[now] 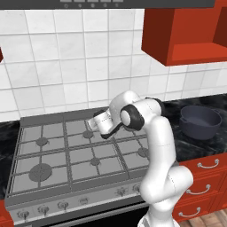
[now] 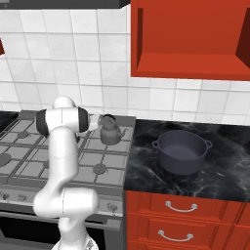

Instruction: Pick the kettle from the cabinet and place it on a stove burner. Then pick the pot from the counter and place it on another stove burner. Finally, turn both burners on.

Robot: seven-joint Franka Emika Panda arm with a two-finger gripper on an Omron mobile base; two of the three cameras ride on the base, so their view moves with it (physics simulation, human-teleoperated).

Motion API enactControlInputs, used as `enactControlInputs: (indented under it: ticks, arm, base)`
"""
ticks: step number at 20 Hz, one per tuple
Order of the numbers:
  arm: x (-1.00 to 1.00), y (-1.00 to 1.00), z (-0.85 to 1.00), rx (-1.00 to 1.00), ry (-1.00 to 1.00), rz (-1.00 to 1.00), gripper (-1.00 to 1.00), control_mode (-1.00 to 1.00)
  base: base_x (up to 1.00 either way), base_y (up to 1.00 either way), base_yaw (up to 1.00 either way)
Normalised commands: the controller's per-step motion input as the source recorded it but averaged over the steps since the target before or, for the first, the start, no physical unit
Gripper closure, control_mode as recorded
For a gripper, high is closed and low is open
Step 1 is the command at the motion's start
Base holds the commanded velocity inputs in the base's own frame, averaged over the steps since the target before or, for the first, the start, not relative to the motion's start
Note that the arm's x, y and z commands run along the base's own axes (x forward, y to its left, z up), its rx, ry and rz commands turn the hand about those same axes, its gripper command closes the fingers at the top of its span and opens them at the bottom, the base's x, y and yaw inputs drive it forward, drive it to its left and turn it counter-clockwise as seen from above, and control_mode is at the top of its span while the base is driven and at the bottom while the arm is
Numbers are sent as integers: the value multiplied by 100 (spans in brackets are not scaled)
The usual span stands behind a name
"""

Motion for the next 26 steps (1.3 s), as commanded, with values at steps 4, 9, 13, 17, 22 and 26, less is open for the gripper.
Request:
enactControlInputs:
  ticks: [4,9,13,17,22,26]
  arm:
    - [-21,6,-24,5,-8,0,-100,-100]
    - [-26,12,-11,6,-9,0,-100,-100]
    - [-29,24,0,4,-12,0,-100,-100]
    - [-34,32,0,2,-17,0,-100,-100]
    - [-45,30,3,2,-16,0,-100,-100]
    - [-54,17,12,1,-7,-1,-100,-100]
  base:
    - [0,0,0]
    - [0,0,0]
    - [0,0,0]
    - [0,0,0]
    - [0,0,0]
    - [0,0,0]
